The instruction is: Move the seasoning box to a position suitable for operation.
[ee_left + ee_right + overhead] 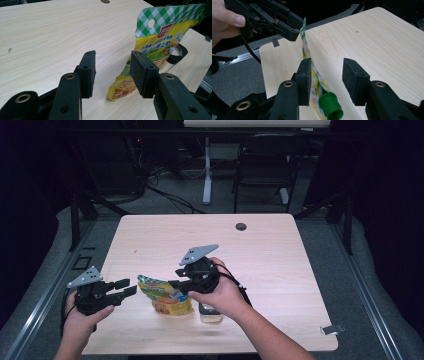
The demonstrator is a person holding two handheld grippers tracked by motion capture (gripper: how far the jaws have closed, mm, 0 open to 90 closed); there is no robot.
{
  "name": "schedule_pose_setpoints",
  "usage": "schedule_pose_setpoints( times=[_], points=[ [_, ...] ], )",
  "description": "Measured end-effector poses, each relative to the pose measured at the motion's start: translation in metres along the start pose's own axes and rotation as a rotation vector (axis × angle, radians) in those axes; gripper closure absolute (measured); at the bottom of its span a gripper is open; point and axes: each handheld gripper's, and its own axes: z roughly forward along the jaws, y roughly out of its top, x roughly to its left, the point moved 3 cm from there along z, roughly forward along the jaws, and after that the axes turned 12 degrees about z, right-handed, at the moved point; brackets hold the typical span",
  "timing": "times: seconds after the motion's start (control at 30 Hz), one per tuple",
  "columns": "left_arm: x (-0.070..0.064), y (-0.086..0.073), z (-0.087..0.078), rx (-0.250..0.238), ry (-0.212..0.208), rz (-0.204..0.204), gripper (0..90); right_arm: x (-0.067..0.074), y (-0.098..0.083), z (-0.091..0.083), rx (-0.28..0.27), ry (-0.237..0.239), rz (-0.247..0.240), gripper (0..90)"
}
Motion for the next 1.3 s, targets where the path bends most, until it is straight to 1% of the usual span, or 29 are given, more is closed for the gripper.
schedule_pose_setpoints(
  times=[0.07,0.17,0.4,0.6,0.67,0.7,0.77,0.87,0.93,1.03,1.13,1.2,1.3],
  points=[
    [0.001,0.0,-0.001,0.006,-0.001,-0.001,56.5,0.001,0.002,0.004,0.009,0.0,-0.011,59.0],
    [0.001,-0.001,0.0,-0.001,0.0,-0.008,56.5,0.003,0.005,0.009,0.019,0.0,-0.019,59.0],
    [0.002,-0.002,-0.001,0.001,0.005,-0.015,56.7,0.005,0.011,0.019,0.05,-0.002,-0.043,60.6],
    [0.003,-0.002,-0.001,0.003,0.009,-0.009,56.9,0.009,0.018,0.027,0.058,0.001,-0.057,61.8],
    [0.003,-0.003,-0.001,0.004,0.008,-0.011,56.9,0.011,0.02,0.03,0.051,-0.002,-0.068,61.8],
    [0.004,-0.003,-0.002,0.006,0.01,-0.007,56.9,0.012,0.021,0.031,0.054,-0.005,-0.076,61.5],
    [0.004,-0.003,-0.002,-0.001,0.009,-0.015,56.9,0.013,0.022,0.033,0.06,-0.012,-0.087,60.7],
    [0.005,-0.004,-0.001,0.001,0.01,-0.018,57.0,0.014,0.026,0.036,0.058,0.005,-0.084,60.6],
    [0.005,-0.004,-0.001,0.002,0.01,-0.018,57.0,0.015,0.028,0.037,0.058,0.002,-0.086,60.9],
    [0.005,-0.004,-0.001,0.001,0.009,-0.017,57.0,0.016,0.03,0.04,0.086,0.018,-0.08,64.7],
    [0.005,-0.004,-0.001,0.001,0.009,-0.017,57.1,0.018,0.03,0.044,0.105,0.02,-0.092,66.8],
    [0.005,-0.004,0.0,0.002,0.008,-0.02,57.1,0.018,0.029,0.046,0.126,0.028,-0.091,68.1],
    [0.005,-0.005,0.0,0.006,0.008,-0.018,57.1,0.019,0.029,0.05,0.139,0.031,-0.091,70.2]
  ],
)
